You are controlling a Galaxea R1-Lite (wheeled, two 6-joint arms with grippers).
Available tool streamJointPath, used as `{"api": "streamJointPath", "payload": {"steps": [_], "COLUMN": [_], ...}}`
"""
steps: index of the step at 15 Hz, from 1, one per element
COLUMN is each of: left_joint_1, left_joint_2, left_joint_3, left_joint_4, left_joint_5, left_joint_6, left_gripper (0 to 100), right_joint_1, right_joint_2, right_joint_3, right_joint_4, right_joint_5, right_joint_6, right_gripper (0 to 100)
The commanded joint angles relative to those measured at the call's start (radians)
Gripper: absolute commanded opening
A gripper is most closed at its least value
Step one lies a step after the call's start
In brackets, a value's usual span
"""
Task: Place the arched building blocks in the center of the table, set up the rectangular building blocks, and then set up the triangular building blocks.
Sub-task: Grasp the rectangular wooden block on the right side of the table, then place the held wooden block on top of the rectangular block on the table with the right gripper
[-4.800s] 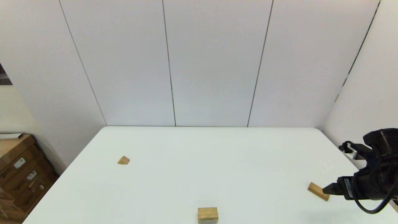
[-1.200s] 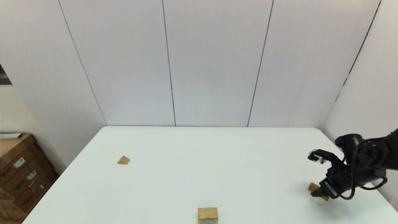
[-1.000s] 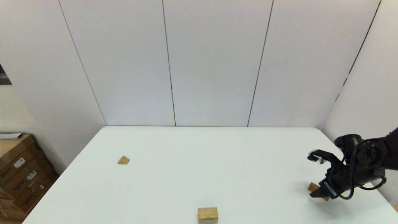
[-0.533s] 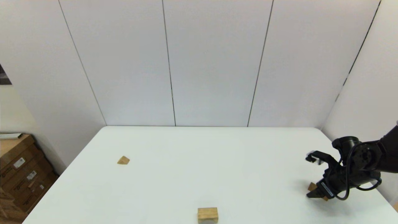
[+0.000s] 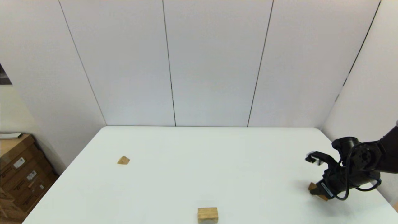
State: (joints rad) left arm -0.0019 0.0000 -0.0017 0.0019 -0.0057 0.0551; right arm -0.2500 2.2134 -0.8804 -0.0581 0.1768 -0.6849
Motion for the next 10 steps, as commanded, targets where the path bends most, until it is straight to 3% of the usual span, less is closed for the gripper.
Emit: {"api": "streamJointPath", "payload": {"steps": [1,6,8,10], "left_joint_1": [0.0,0.0,-0.001,0.0], "left_joint_2": [0.0,0.0,0.0,0.0], "left_joint_3": [0.0,0.0,0.0,0.0], "left_joint_4": [0.0,0.0,0.0,0.0], "left_joint_5": [0.0,0.0,0.0,0.001], "left_joint_6": [0.0,-0.001,0.0,0.0], "left_gripper": [100,100,100,100], "right_joint_1": [0.0,0.034,0.155,0.336], "right_joint_2": [-0.006,-0.17,-0.336,-0.465], "right_joint_3": [0.001,0.055,0.12,0.121], "right_joint_4": [0.0,0.023,0.047,0.141], "right_joint_5": [0.004,0.015,0.043,0.049], "right_joint_6": [-0.004,-0.008,-0.004,0.019], "right_gripper": [0,0,0,0]}}
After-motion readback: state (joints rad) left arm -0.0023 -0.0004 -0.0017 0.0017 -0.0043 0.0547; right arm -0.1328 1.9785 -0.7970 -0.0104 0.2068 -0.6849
